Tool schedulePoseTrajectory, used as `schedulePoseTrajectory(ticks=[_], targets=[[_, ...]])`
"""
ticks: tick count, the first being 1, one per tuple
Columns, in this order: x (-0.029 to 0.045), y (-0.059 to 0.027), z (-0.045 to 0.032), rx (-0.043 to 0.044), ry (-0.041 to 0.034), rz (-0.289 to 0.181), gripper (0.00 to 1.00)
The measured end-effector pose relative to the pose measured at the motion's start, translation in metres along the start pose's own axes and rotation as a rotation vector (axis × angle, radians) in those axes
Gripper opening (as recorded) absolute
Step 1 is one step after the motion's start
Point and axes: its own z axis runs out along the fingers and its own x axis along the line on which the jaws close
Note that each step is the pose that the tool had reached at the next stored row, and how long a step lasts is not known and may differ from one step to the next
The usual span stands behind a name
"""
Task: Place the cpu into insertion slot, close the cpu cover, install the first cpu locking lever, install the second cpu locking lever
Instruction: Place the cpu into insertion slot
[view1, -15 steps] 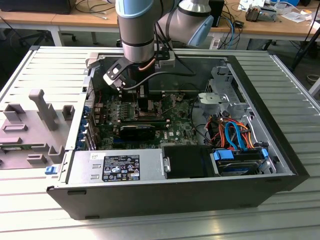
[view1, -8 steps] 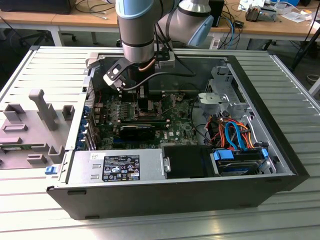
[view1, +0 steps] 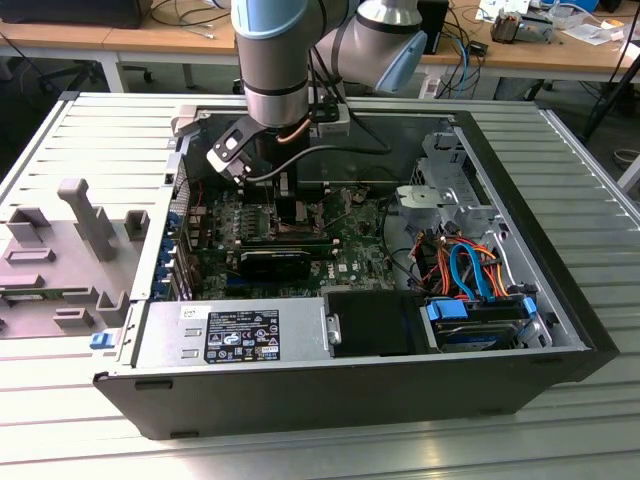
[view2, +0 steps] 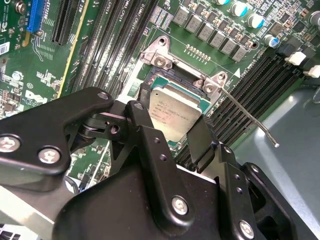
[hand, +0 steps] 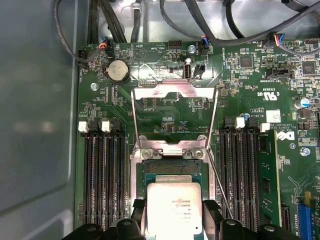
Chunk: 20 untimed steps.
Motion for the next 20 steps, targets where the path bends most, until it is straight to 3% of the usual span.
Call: schedulePoseTrajectory(ticks=[20], targets=[[-0.0001,-0.0005,0.0067,0.0,-0.0012,0.0,0.54]])
